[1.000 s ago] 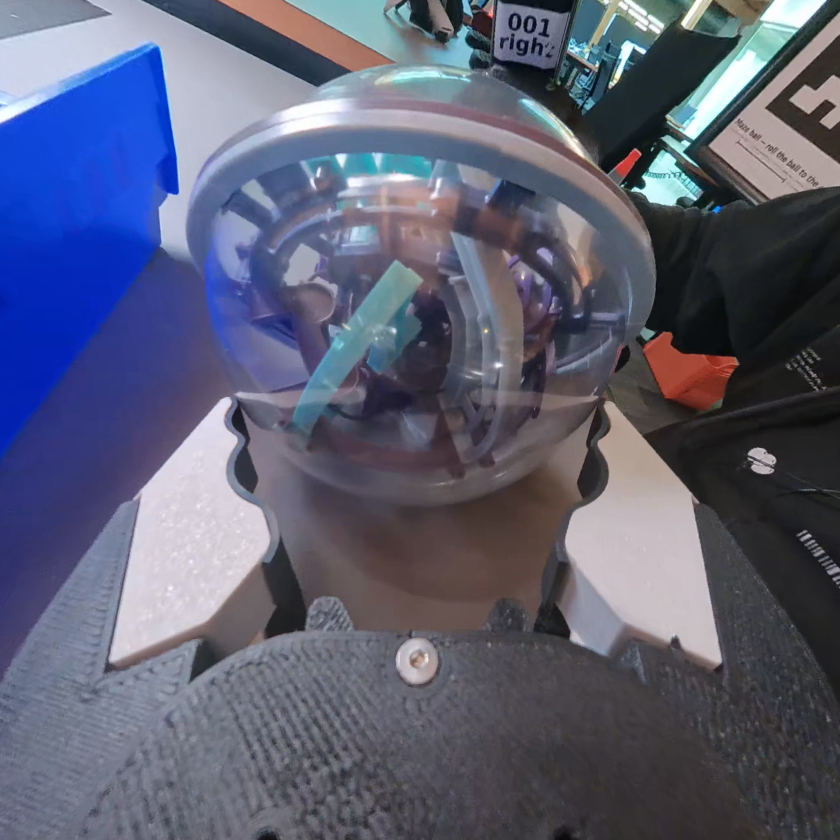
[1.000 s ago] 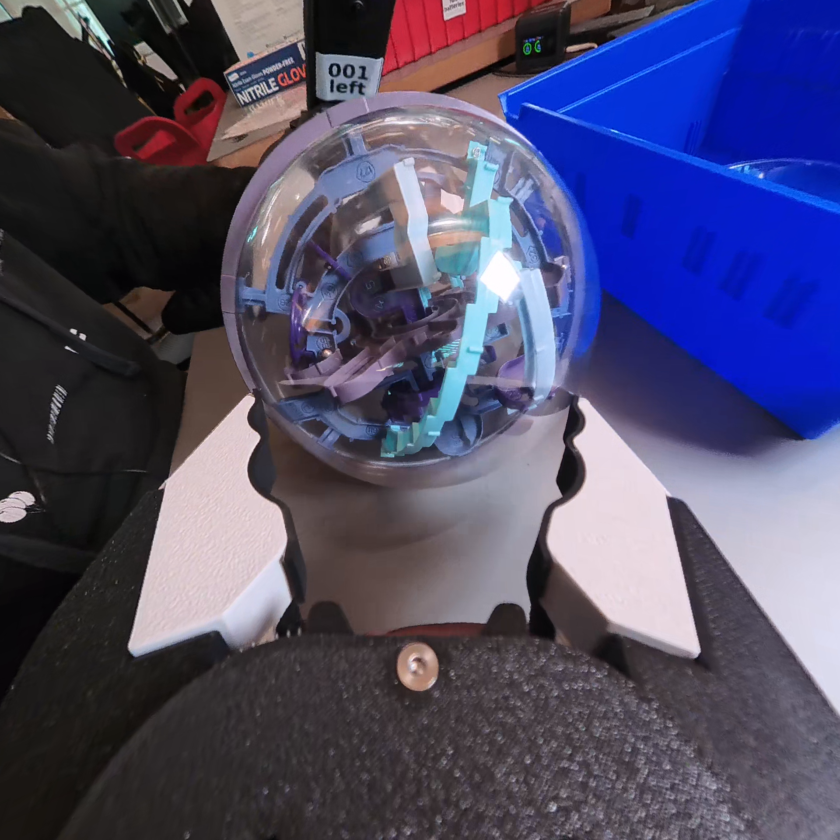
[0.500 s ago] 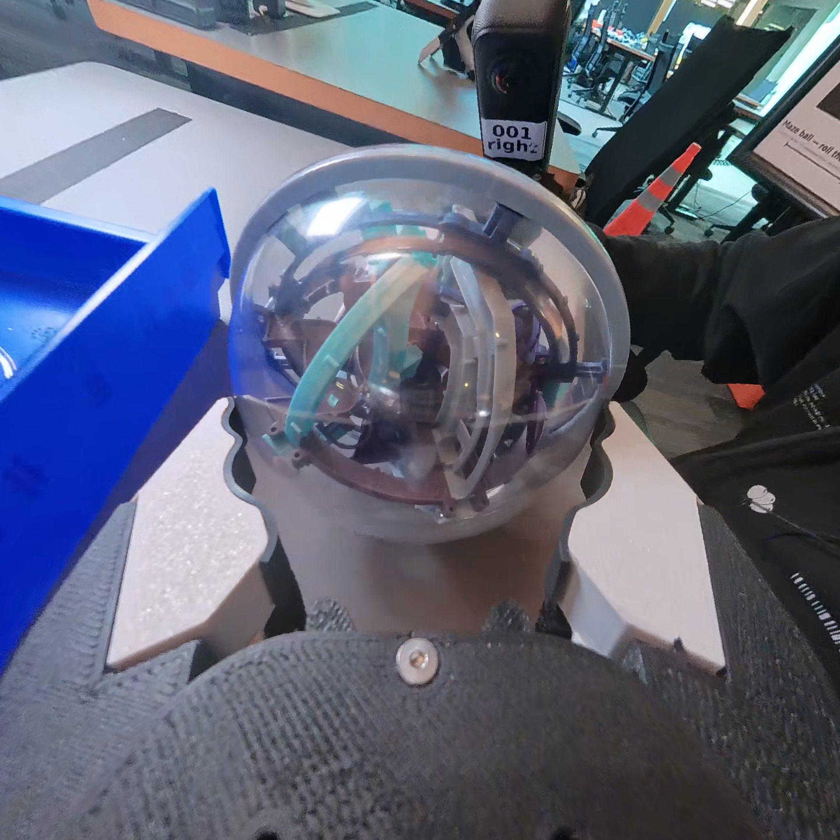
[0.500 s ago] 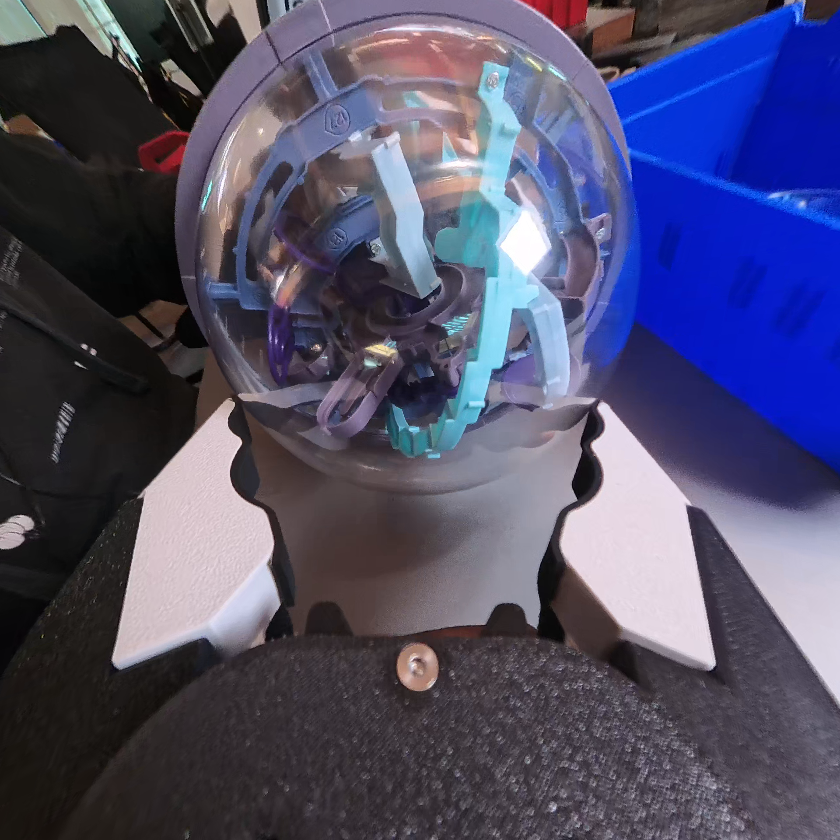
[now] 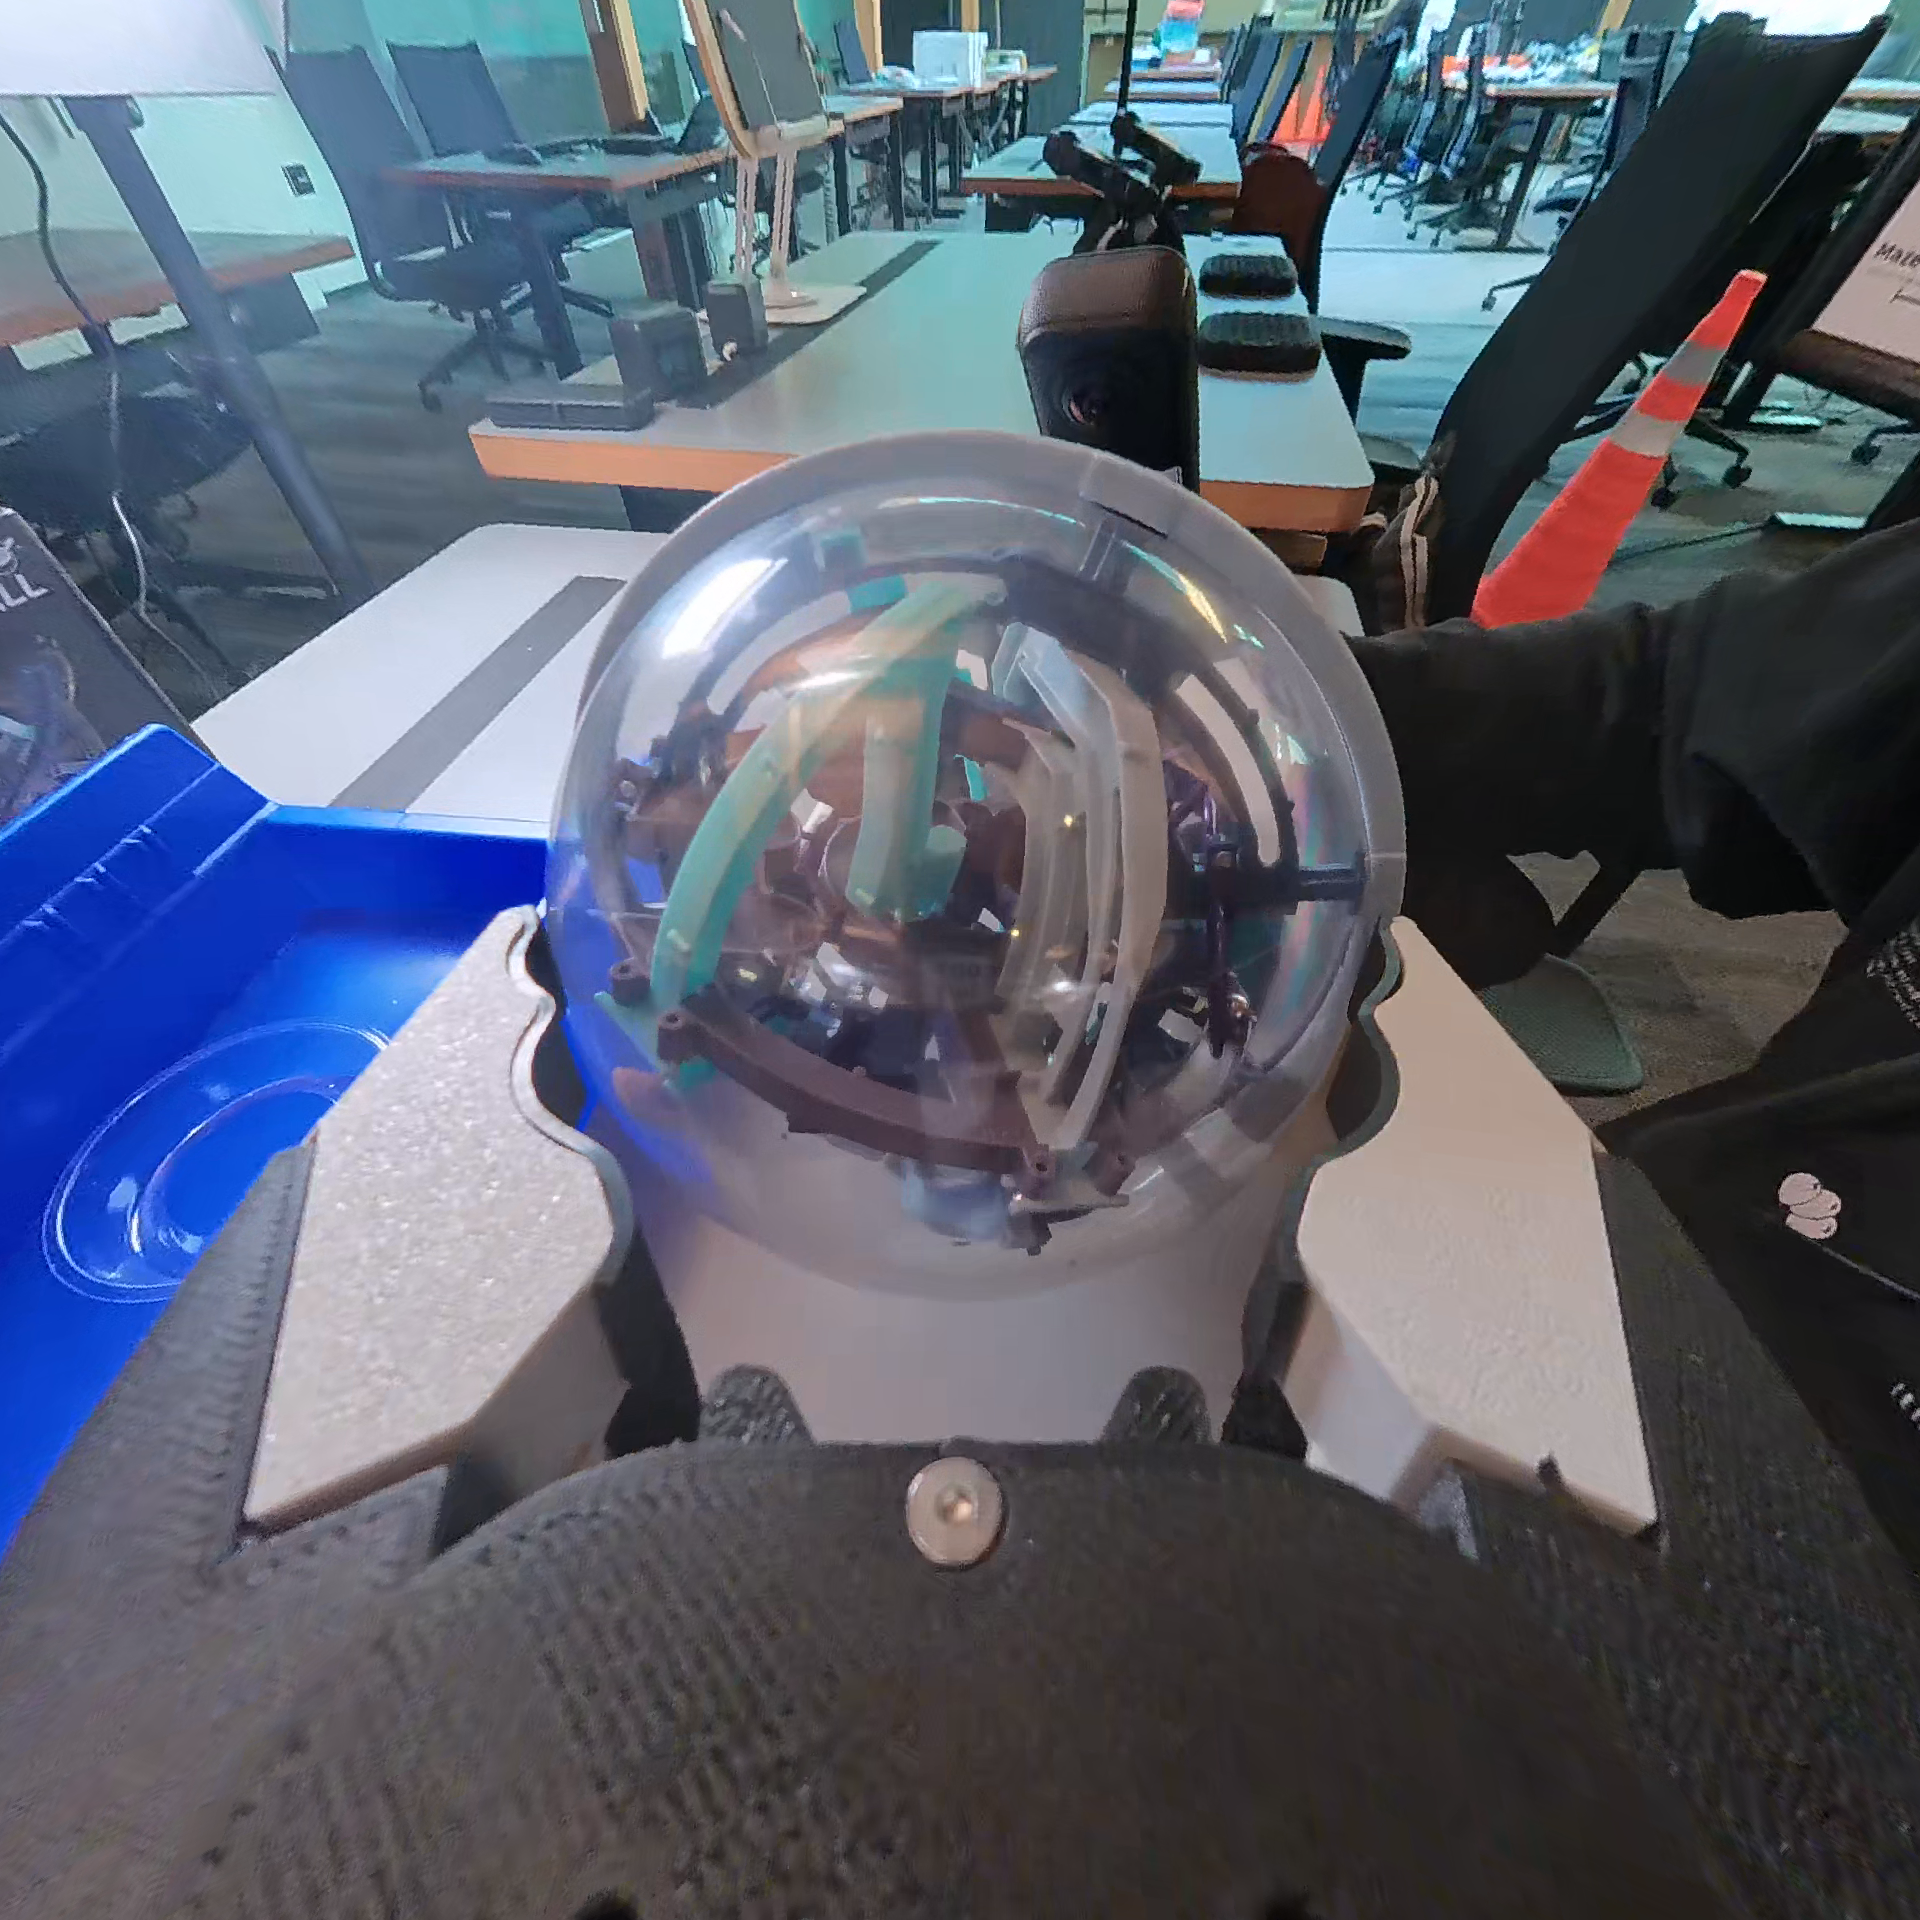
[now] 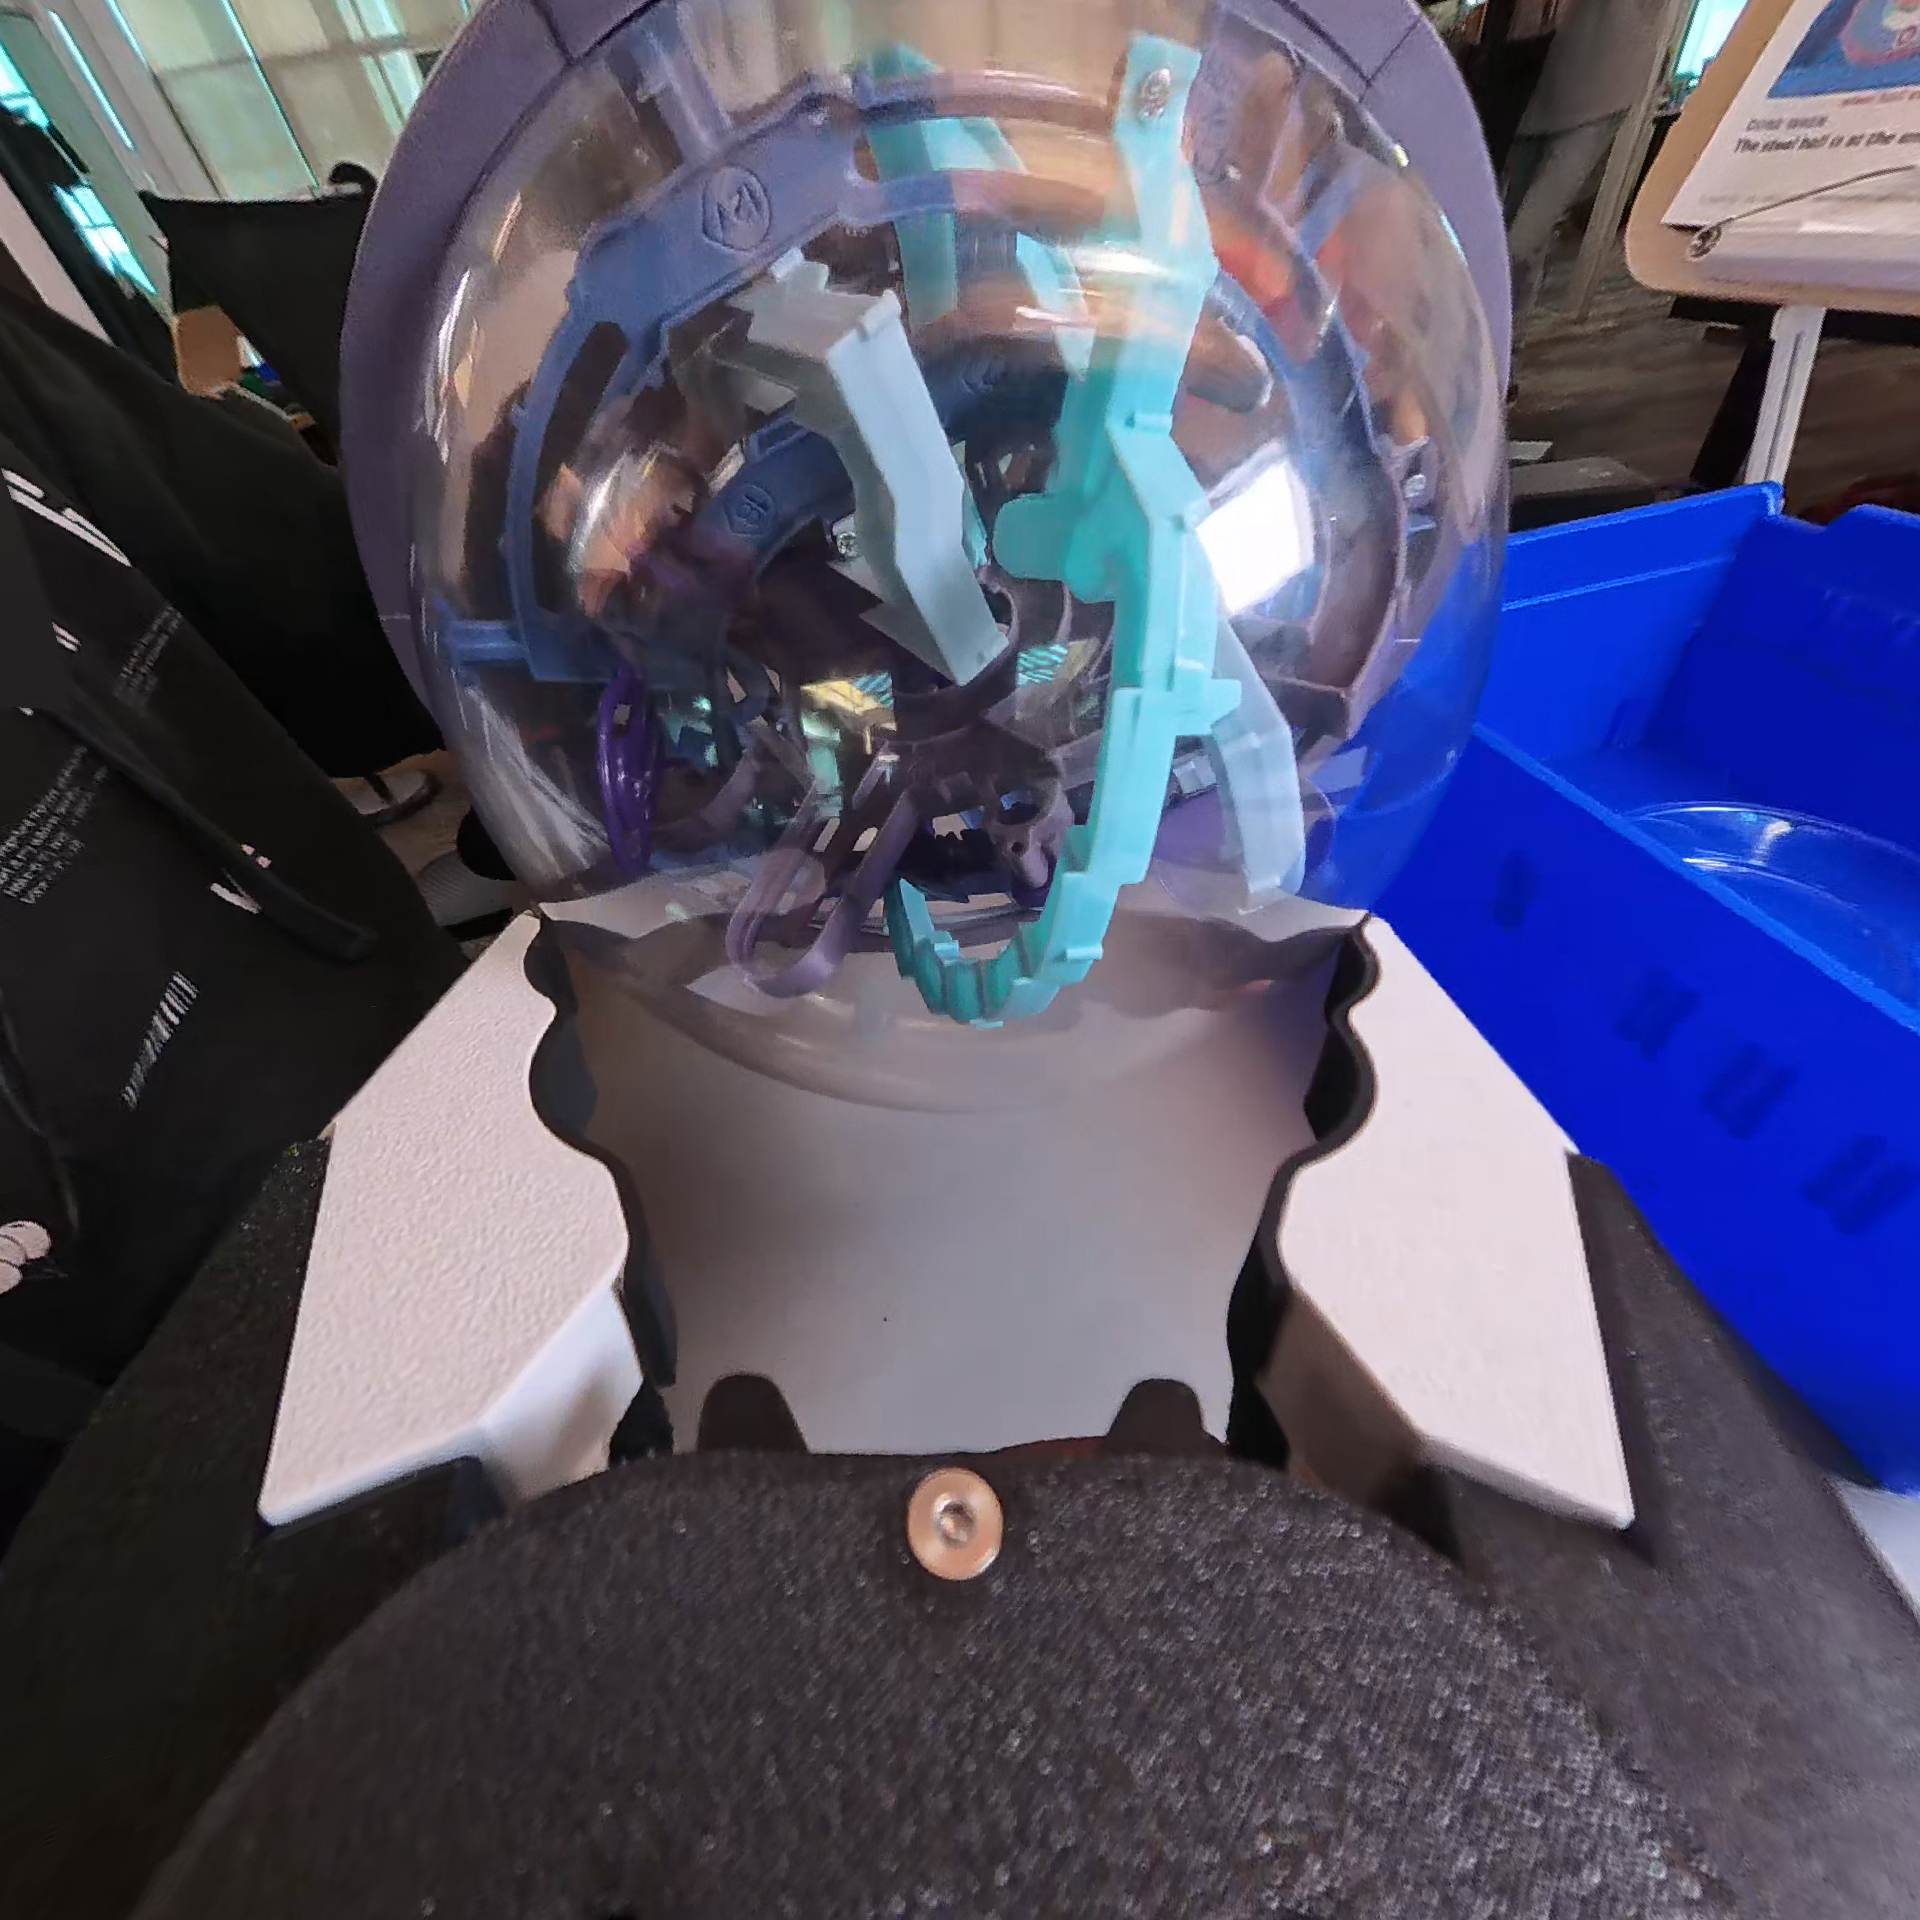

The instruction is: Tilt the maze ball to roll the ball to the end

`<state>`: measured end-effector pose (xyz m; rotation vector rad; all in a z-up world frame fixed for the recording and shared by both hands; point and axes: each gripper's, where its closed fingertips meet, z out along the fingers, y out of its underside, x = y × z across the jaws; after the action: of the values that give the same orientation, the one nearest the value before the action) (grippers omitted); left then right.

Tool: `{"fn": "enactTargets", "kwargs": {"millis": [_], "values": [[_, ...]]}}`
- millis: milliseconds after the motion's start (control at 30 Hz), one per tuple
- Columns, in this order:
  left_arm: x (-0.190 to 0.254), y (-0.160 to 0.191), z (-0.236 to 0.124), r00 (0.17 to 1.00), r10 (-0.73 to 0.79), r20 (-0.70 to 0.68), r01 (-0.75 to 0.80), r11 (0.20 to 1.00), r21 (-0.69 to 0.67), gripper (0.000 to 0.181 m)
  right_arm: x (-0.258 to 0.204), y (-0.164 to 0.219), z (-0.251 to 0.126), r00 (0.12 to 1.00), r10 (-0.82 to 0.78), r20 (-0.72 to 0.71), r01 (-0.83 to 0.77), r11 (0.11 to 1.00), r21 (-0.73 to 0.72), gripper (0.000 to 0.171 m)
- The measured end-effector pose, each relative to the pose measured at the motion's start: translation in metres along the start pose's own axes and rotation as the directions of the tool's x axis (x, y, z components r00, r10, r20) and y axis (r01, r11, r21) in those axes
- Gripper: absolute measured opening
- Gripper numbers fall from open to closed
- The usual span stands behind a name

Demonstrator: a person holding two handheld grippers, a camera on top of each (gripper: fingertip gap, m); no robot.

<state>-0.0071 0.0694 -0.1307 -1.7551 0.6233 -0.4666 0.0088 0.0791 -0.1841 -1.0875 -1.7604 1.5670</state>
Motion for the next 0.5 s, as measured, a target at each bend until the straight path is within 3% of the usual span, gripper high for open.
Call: {"fn": "enactTargets", "kwargs": {"millis": [200,500], "values": [[0.001,0.008,-0.002,0.999,-0.054,0.005,0.054,0.998,0.020,0.146,-0.001,-0.007,-0.005,1.000,-0.017,0.000,0.017,0.999,-0.034,0.139],[0.011,0.060,0.004,0.983,-0.180,-0.016,0.179,0.983,-0.050,0.144,-0.003,0.013,-0.007,0.998,-0.015,0.058,0.022,0.992,-0.125,0.139]]}}
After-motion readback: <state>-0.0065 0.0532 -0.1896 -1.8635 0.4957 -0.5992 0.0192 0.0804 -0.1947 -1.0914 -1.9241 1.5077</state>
